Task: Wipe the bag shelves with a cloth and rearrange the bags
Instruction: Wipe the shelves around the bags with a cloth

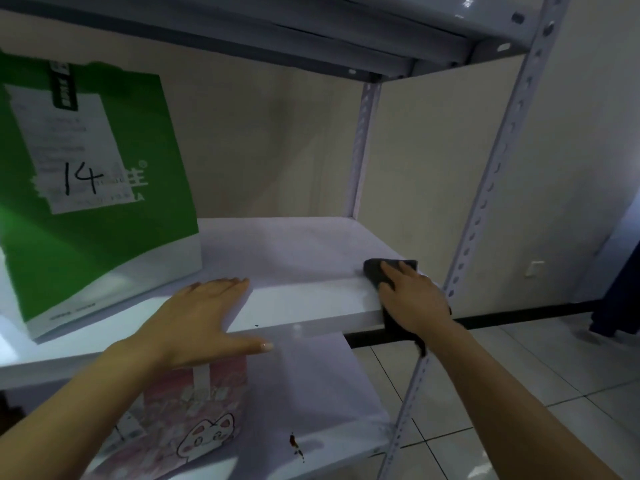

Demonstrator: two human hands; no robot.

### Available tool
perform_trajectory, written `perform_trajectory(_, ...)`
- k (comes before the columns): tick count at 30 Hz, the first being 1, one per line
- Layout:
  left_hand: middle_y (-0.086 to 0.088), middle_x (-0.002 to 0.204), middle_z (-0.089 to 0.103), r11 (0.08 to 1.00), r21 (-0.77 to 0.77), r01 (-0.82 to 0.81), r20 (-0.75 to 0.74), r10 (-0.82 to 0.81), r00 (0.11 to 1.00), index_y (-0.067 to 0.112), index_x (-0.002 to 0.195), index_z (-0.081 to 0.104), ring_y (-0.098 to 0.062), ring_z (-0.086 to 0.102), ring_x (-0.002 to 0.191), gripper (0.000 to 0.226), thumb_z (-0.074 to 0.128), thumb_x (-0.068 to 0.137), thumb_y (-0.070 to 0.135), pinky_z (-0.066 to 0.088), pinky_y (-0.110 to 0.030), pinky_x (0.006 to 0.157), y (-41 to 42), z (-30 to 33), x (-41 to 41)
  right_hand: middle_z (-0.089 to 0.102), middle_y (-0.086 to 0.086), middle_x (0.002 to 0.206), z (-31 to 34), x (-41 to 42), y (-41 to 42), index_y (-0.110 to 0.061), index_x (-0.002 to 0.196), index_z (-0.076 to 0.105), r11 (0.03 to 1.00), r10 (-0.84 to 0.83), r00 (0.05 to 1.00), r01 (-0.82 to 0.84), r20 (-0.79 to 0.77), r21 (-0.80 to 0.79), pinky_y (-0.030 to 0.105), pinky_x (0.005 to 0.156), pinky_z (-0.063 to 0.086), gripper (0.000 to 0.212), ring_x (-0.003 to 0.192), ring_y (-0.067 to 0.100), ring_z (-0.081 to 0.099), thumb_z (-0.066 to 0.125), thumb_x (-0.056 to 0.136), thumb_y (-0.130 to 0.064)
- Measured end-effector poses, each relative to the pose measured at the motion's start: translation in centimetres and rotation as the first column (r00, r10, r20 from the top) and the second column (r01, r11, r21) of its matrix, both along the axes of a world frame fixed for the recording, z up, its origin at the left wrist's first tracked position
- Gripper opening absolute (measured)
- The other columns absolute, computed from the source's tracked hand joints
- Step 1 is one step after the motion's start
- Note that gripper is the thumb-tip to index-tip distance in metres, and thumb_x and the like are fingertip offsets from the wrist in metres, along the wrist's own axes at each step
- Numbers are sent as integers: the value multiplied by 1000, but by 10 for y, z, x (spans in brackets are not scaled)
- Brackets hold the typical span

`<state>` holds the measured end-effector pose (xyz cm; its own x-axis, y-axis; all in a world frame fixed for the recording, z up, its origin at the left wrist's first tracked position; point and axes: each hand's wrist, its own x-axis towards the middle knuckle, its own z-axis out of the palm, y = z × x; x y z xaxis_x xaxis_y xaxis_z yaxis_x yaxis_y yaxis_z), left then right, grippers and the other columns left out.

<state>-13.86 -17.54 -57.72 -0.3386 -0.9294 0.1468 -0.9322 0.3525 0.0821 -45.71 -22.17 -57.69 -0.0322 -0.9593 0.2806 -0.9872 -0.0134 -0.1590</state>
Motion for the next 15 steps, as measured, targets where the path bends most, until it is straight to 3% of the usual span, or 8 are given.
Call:
perform_trajectory(3, 9, 160, 7, 1000, 2, 2, 26, -2, 1000, 29, 152, 3, -10, 12, 145, 122, 26, 53, 98, 10, -30, 117, -2, -3, 0, 37, 10, 148, -1, 12, -4, -24, 144, 33, 1000, 18, 1000, -18, -2, 21, 44, 102, 37, 52, 126, 33, 43, 22, 97, -41)
perform_trajectory(5, 9, 160, 7, 1000, 8, 3, 16, -3, 1000, 29, 152, 3, -9, 11, 145, 120, 32, 56, 95, 10, -29, 117, -2, -2, 0, 35, 8, 151, -4, 33, 7, -25, 146, 32, 990, 140, 990, -140, -11, -9, 39, 105, 35, 57, 129, 30, 41, 18, 93, -42)
perform_trajectory(10, 6, 159, 16, 999, -53, -2, 9, 3, 1000, 24, 152, 12, -12, 20, 143, 120, 39, 57, 92, 18, -27, 114, 6, 1, 15, 45, 8, 145, -13, 109, 51, -25, 140, 45, 887, 438, 899, -434, -11, -159, 39, 104, 36, 53, 123, 29, 49, 32, 90, -40)
perform_trajectory(12, 5, 158, 19, 996, -85, -39, 33, 42, 999, 23, 151, 16, -12, 22, 143, 124, 32, 53, 96, 20, -28, 115, 10, -2, 34, 52, 9, 140, -24, 124, 61, -24, 134, 52, 824, 529, 848, -517, -12, -233, 41, 102, 41, 51, 119, 30, 53, 39, 88, -40)
perform_trajectory(15, 3, 156, 26, 992, -116, -44, 66, 52, 996, 22, 150, 24, -12, 26, 142, 132, 16, 45, 102, 19, -26, 113, 21, -4, 60, 55, 7, 137, -29, 113, 61, -23, 132, 55, 784, 584, 810, -580, -55, -220, 40, 98, 45, 50, 115, 27, 56, 47, 85, -37)
